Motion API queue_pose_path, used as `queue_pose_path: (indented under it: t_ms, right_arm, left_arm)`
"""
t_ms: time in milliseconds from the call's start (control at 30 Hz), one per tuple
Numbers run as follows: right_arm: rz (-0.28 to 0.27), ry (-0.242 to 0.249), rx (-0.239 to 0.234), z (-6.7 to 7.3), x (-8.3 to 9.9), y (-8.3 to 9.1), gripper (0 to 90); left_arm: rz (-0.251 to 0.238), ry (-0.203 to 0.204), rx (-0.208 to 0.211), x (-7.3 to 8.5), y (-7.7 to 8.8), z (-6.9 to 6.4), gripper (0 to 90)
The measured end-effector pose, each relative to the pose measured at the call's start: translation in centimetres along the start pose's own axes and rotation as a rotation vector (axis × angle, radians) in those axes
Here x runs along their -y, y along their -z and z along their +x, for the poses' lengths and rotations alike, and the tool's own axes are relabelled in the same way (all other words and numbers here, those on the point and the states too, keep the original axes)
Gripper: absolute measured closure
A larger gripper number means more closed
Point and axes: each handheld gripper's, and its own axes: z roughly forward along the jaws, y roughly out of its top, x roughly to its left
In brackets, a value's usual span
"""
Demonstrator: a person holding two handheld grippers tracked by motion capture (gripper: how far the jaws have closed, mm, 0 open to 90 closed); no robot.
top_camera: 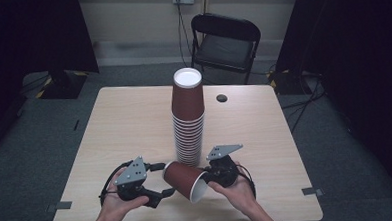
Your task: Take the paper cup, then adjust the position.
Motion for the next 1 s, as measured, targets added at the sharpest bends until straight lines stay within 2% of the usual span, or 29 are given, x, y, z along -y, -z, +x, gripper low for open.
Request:
queue_pose_path:
  t_ms: [67,133,300,433,500,600,667,800,1000]
  right_arm:
    - [0.015,0.001,0.002,0.0,0.0,0.0,85.8]
    - [0.026,0.003,0.003,-0.1,0.0,0.1,85.8]
    - [0.056,-0.001,-0.011,-0.2,0.1,-0.1,85.8]
    - [0.085,-0.003,-0.034,-0.5,0.0,-0.4,85.8]
    - [0.093,-0.002,-0.035,-0.4,0.0,-0.5,85.8]
    - [0.121,0.006,-0.027,-0.3,-0.2,-0.6,86.1]
    - [0.137,0.008,-0.024,-0.4,-0.3,-0.7,86.1]
    - [0.157,0.008,-0.021,-0.5,-0.3,-0.6,86.2]
    - [0.181,0.003,-0.019,-0.5,-0.6,-0.7,86.3]
  left_arm:
    - [0.007,0.004,0.011,0.0,-0.1,-0.1,18.5]
    - [0.019,0.006,0.002,-0.1,-0.2,0.0,16.3]
    - [0.063,-0.028,0.018,0.1,-0.7,-0.2,16.2]
    - [0.072,-0.087,0.006,0.4,-0.8,-0.5,15.8]
    - [0.077,-0.110,0.011,0.6,-1.2,-0.6,15.5]
    - [0.103,-0.166,0.008,0.8,-1.6,-0.8,15.2]
    - [0.108,-0.177,0.000,0.9,-1.8,-1.0,15.1]
    - [0.107,-0.164,0.011,1.2,-2.1,-1.0,15.1]
    - [0.128,-0.196,0.004,1.2,-2.3,-1.2,13.1]
